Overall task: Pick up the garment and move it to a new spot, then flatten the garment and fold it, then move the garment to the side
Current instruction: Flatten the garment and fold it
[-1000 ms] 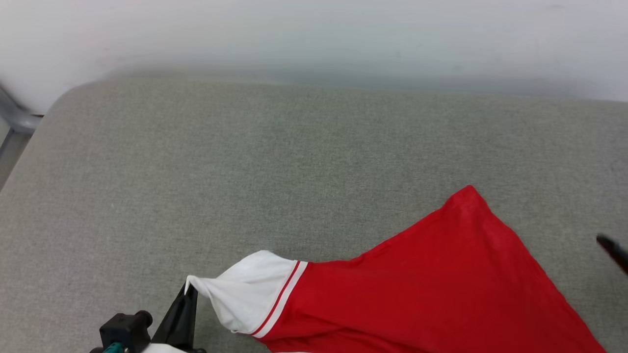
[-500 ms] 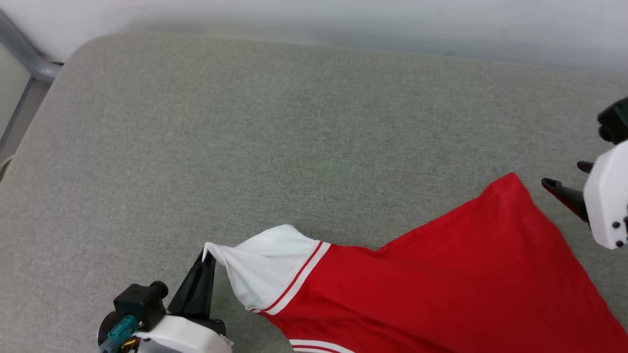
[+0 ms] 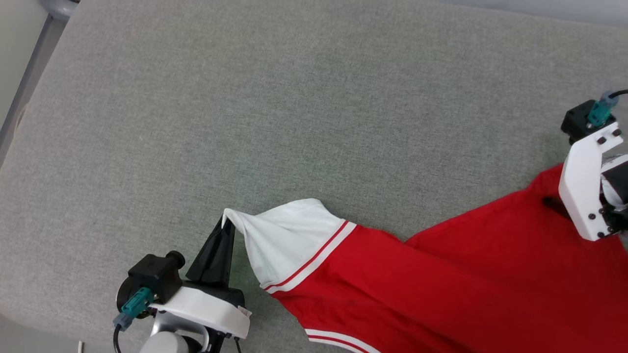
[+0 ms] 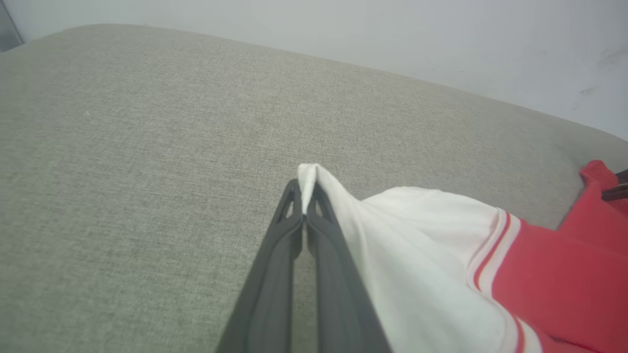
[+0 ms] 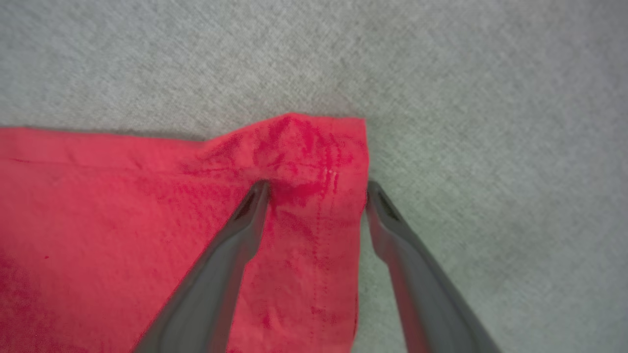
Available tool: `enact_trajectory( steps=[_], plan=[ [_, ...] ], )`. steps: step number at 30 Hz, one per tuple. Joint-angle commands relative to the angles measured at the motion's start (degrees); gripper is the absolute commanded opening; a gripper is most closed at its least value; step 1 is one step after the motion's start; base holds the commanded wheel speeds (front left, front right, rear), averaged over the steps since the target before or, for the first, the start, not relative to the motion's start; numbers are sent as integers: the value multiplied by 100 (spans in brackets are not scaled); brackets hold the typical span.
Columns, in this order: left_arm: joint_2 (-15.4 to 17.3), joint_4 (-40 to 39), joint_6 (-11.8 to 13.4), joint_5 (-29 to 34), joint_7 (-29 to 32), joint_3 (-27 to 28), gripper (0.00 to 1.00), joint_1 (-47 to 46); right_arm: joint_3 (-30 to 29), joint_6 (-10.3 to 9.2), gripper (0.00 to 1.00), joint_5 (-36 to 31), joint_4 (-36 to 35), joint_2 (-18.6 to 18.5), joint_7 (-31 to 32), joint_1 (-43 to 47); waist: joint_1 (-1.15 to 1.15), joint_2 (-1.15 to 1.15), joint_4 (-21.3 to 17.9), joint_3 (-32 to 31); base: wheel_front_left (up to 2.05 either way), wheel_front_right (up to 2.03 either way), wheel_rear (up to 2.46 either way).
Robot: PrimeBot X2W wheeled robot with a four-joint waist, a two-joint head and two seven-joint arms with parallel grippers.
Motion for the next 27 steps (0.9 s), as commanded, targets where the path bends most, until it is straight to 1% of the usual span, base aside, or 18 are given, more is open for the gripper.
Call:
enact_trajectory(
  steps=[1, 4, 8, 9, 10, 14, 19, 24, 27],
  plan=[
    [-31, 17, -27, 41, -37, -4, 0, -87, 117, -5, 100, 6, 127, -17, -3, -1, -1, 0, 77, 102, 0, 0, 0],
    [-57, 76, -37, 47, -62, -22, 0, -148, 424, -5, 100, 99, 339, -25, -86, 122, -1, 0, 107, 163, 0, 0, 0],
    [-88, 134, -52, 38, -80, 3, 0, -185, 685, -5, 100, 243, 514, -50, -224, 184, -1, 0, 91, 188, 0, 0, 0],
    [-89, 149, -49, 35, -80, 11, 0, -181, 713, -5, 33, 226, 539, -78, -292, 142, -1, 0, 82, 187, 0, 0, 0],
    [-89, 164, -54, 34, -85, 23, 0, -181, 721, -5, 0, 213, 580, -96, -362, 80, -1, 0, 70, 182, 0, 0, 0],
    [-76, 195, -67, 40, -99, 63, 0, -198, 604, -6, 0, 365, 633, 3, -778, -126, -1, 0, 2, 87, 0, 0, 0],
    [-6, 174, -59, 84, -105, 112, 0, -111, 410, -5, 0, 503, 599, 101, -1527, -327, -1, 0, -130, -179, 0, 0, 0],
    [132, 6, -44, 107, -104, 167, 0, -59, 334, -6, 0, 698, 388, 68, -2199, -220, -1, 0, -300, -492, 0, 0, 0],
    [247, -167, -47, 109, -69, 222, 0, -82, 125, -6, 0, 886, 207, 51, -2588, -100, -1, 0, -407, -657, 0, 0, 0]
  ],
)
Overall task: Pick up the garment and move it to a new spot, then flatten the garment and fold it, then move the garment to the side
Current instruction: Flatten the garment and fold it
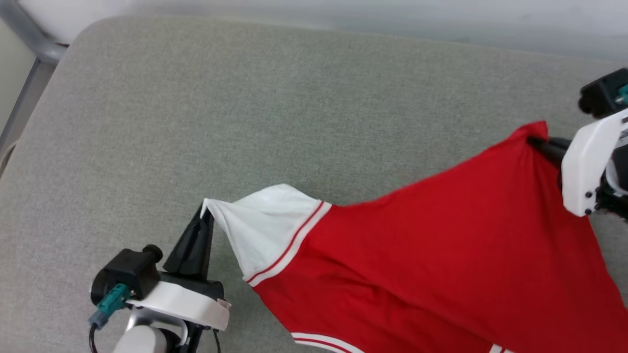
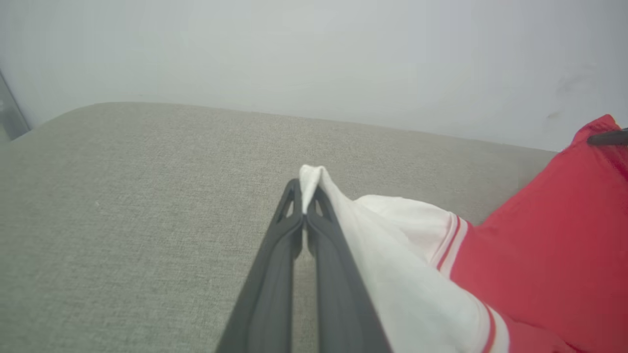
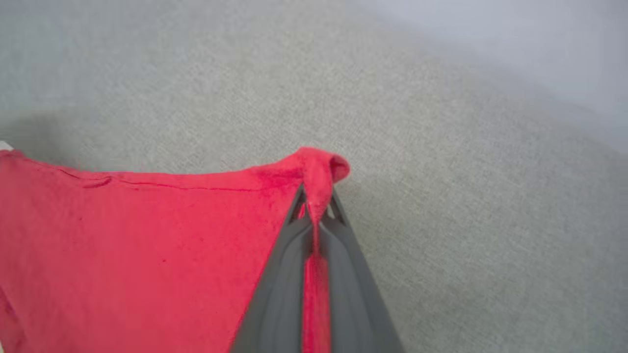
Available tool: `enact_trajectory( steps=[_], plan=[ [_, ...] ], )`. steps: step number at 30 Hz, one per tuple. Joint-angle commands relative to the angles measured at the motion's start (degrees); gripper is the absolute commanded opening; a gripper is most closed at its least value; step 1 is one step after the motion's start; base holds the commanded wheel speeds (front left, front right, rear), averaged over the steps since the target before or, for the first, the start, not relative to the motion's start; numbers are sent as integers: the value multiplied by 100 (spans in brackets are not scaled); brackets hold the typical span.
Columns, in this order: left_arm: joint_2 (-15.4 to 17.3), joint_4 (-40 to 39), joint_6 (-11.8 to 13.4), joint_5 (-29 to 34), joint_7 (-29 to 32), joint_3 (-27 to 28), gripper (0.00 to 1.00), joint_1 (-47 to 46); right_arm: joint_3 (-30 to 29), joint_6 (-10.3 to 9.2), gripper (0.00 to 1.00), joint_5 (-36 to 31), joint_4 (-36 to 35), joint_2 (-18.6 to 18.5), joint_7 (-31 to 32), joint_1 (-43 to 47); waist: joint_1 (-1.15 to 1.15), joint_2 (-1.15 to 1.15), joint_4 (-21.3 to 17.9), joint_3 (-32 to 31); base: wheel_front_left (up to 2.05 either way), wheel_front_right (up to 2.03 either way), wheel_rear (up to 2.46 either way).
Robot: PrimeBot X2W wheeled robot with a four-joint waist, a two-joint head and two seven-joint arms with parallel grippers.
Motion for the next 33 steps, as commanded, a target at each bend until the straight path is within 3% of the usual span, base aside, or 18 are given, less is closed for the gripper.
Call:
enact_trajectory(
  steps=[1, 11, 20, 27, 33],
  plan=[
    [74, -90, -12, 39, 12, 22, 0, -76, -188, -8, 0, 150, -61, 23, -182, 133, 0, 0, -134, -171, 0, 0, 0],
    [414, -796, -91, 68, 296, 103, 0, -1118, -1135, -8, 0, 202, -719, 178, -1013, 295, 0, 0, -487, -576, 0, 0, 0],
    [683, -1296, -126, -23, 702, 254, 0, -2482, -1872, -8, 0, -359, -1311, 673, -1402, 81, 0, 0, -810, -610, 0, 0, 0],
    [885, -1268, -188, -168, 1017, 248, 0, -3544, -2354, -8, 0, -927, -1631, 1030, -1349, -300, 0, 0, -895, -351, 0, 0, 0],
    [1028, -874, -262, -232, 1180, -35, 0, -4939, -2552, -8, 0, -1301, -1687, 1087, -1086, -1188, 0, 0, -831, 286, 0, 0, 0]
  ],
)
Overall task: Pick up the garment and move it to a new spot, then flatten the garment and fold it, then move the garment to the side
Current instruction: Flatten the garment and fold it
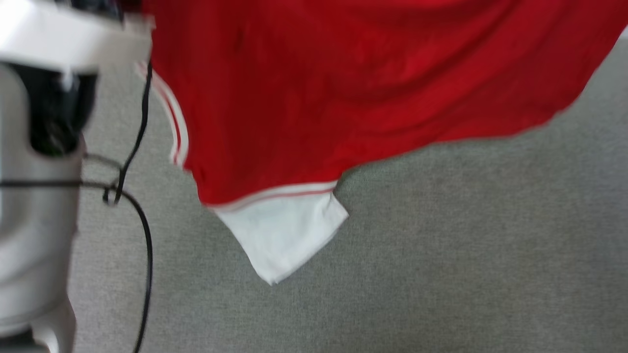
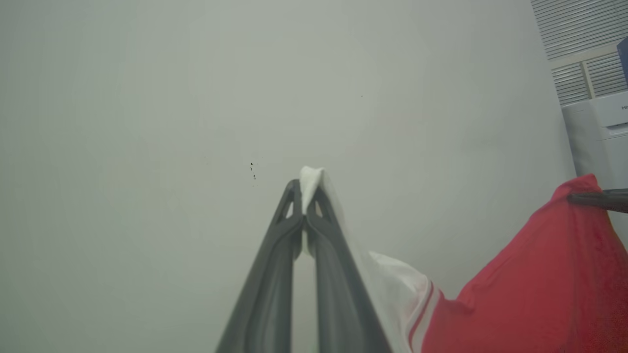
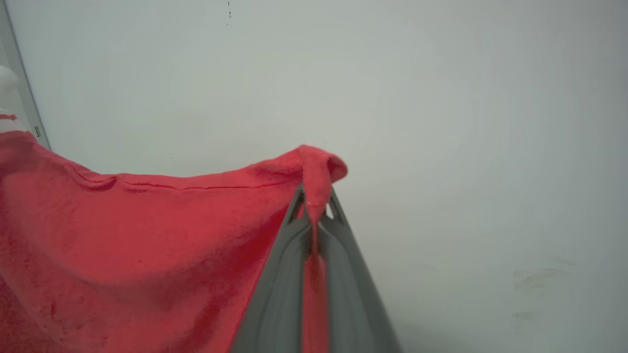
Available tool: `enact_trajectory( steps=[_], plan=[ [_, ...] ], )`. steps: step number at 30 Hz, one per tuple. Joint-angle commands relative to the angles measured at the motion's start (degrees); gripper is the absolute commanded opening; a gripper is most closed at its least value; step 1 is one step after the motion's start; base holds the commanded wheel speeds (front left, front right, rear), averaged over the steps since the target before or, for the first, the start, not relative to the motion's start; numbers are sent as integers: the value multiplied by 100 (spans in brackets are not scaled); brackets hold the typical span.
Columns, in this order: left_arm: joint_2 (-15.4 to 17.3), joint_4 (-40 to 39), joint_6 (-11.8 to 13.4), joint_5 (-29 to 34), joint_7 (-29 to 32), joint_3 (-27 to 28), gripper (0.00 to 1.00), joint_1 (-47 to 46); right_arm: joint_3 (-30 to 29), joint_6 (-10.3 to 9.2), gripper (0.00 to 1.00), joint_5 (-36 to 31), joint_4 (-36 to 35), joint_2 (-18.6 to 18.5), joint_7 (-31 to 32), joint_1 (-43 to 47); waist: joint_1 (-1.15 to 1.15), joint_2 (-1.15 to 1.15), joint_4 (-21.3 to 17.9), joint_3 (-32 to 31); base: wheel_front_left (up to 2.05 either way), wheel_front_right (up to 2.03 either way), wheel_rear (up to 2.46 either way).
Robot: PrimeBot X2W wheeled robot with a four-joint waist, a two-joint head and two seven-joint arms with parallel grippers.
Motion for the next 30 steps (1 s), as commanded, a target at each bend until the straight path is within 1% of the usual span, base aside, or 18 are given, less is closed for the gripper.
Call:
enact_trajectory(
  steps=[1, 4, 5, 7, 10, 13, 18, 23, 27, 30],
  plan=[
    [67, 126, -28, -24, 39, -97, 0, -480, -34, -7, 0, -95, 8, -6, 90, -389, 0, 0, 44, 445, 0, 0, 0],
    [108, 460, -46, -79, 47, -252, 0, -1343, -26, -7, 0, -337, 157, -40, 166, -1088, 0, 0, 48, 818, 0, 0, 0],
    [108, 460, -46, -79, 47, -252, 0, -1343, -26, -7, 0, -337, 157, -40, 166, -1088, 0, 0, 48, 818, 0, 0, 0],
    [166, 794, -45, -121, 33, -356, 0, -1987, 58, -7, 0, -457, 307, -92, 234, -1565, 0, 0, 60, 1063, 0, 0, 0],
    [280, 1262, -47, -195, -64, -673, 0, -2893, 128, -7, 0, -639, 582, -108, 239, -2374, 0, 0, 55, 1379, 0, 0, 0],
    [403, 1710, -49, -299, -204, -946, 0, -3760, 192, -7, 0, -824, 957, -67, 148, -3178, 0, 0, 34, 1625, 0, 0, 0],
    [469, 2461, -50, -491, -407, -1241, 0, -4921, 419, -7, 0, -1071, 1821, 44, -145, -4278, 0, 0, -3, 1937, 0, 0, 0],
    [503, 3069, -50, -706, -682, -1552, 0, -5567, 741, -7, 0, -1149, 2599, 113, -538, -4956, 0, 0, -23, 2153, 0, 0, 0],
    [591, 3431, -51, -871, -848, -1873, 0, -5694, 975, -7, 0, -1050, 3134, 155, -793, -5218, 0, 0, -33, 2355, 0, 0, 0],
    [647, 3634, -51, -1018, -975, -2015, 0, -5649, 1154, -7, 0, -963, 3483, 149, -972, -5231, 0, 0, -47, 2489, 0, 0, 0]
  ],
)
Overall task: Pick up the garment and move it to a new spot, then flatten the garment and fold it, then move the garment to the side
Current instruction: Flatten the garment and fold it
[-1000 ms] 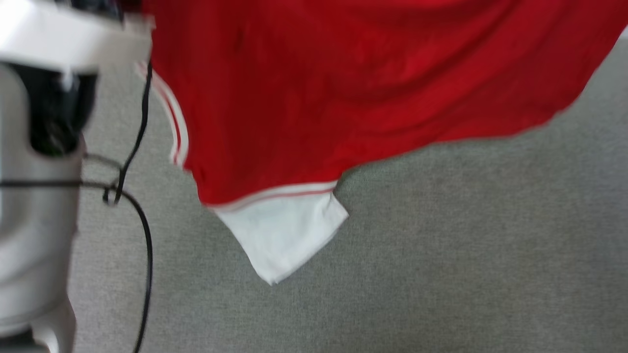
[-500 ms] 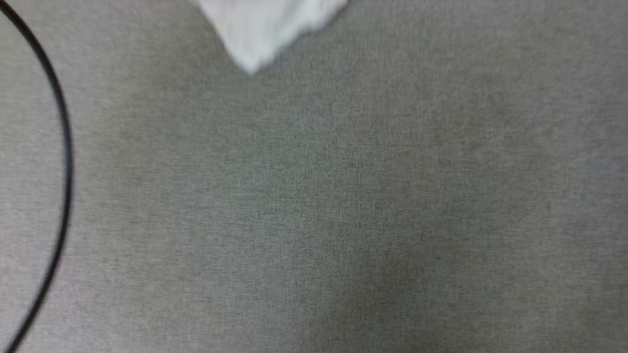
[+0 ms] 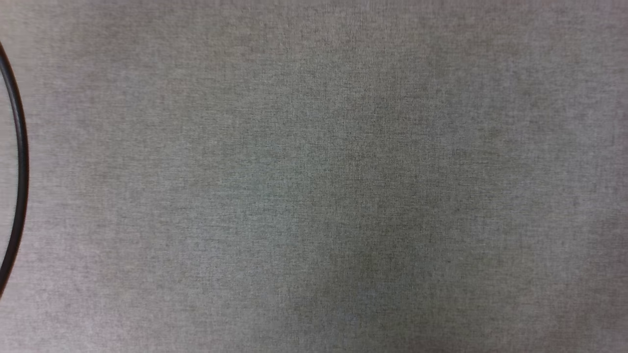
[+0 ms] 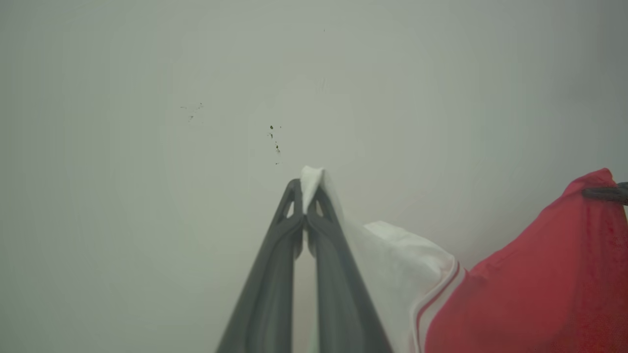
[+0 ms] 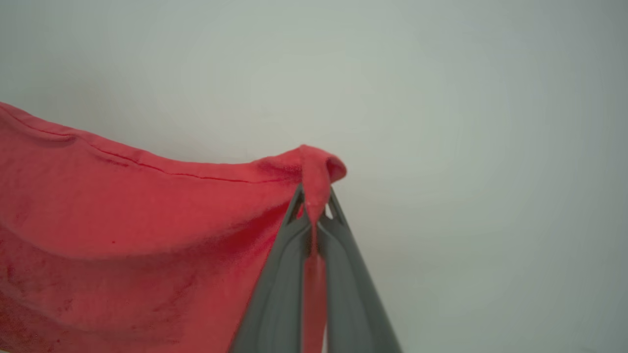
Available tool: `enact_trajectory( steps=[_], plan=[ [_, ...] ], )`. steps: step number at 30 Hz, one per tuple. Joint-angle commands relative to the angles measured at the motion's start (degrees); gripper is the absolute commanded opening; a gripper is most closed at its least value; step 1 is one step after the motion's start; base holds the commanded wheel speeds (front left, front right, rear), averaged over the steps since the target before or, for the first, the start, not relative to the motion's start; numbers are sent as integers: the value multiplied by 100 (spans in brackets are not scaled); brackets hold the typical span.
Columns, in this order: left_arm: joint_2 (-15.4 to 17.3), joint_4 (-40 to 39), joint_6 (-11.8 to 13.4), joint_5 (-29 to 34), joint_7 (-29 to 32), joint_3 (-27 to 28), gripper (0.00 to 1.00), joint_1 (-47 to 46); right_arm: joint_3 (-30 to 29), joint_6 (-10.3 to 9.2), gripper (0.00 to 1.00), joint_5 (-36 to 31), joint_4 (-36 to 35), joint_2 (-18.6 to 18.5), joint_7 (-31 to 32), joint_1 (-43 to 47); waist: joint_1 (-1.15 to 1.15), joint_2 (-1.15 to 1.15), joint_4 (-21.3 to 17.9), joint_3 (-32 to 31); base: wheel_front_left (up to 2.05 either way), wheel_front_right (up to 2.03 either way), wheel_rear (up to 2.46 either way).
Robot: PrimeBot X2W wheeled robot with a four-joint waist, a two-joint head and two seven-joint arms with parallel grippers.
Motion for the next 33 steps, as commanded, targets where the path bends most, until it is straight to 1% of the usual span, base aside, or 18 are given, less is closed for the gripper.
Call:
enact_trajectory(
  steps=[1, 4, 8, 9, 11, 14, 21, 27, 33],
  plan=[
    [18, 49, -1, -46, -52, -33, 0, 65, 72, -8, 0, 46, 78, 5, -77, -5, -1, 0, -15, 87, 0, 0, 0],
    [87, 169, -1, -201, -158, -136, 0, 278, 301, -9, 0, 241, 312, 14, -258, 170, -1, 0, -16, 155, 0, 0, 0],
    [184, 146, -1, -367, -239, -127, 0, 678, 682, -9, 0, 550, 430, -88, -475, 468, -1, 0, 2, 156, 0, 0, 0],
    [218, 7, -1, -423, -264, -88, 0, 1181, 906, -9, 0, 824, 450, -137, -630, 778, -1, 0, 10, 89, 0, 0, 0],
    [253, -172, -1, -396, -268, 40, 0, 1516, 1066, -9, 0, 998, 430, -178, -696, 1037, -1, 0, 6, 28, 0, 0, 0],
    [220, -450, 10, -335, -270, 246, 0, 2168, 1235, -9, 0, 1253, 344, -248, -794, 1449, -1, 0, 8, -102, 0, 0, 0],
    [82, -1182, 111, -158, -270, 717, 0, 3856, 1576, -9, 0, 1726, -89, -484, -932, 2682, -1, 0, 38, -584, 0, 0, 0],
    [6, -1789, 247, -4, -267, 1024, 0, 5444, 1703, -8, 0, 2015, -599, -725, -851, 3973, -1, 0, 46, -1191, 0, 0, 0],
    [-32, -2253, 387, -36, -267, 1001, 0, 6991, 1656, -9, 0, 2141, -1010, -876, -778, 5270, -1, 0, 77, -1782, 0, 0, 0]
  ],
)
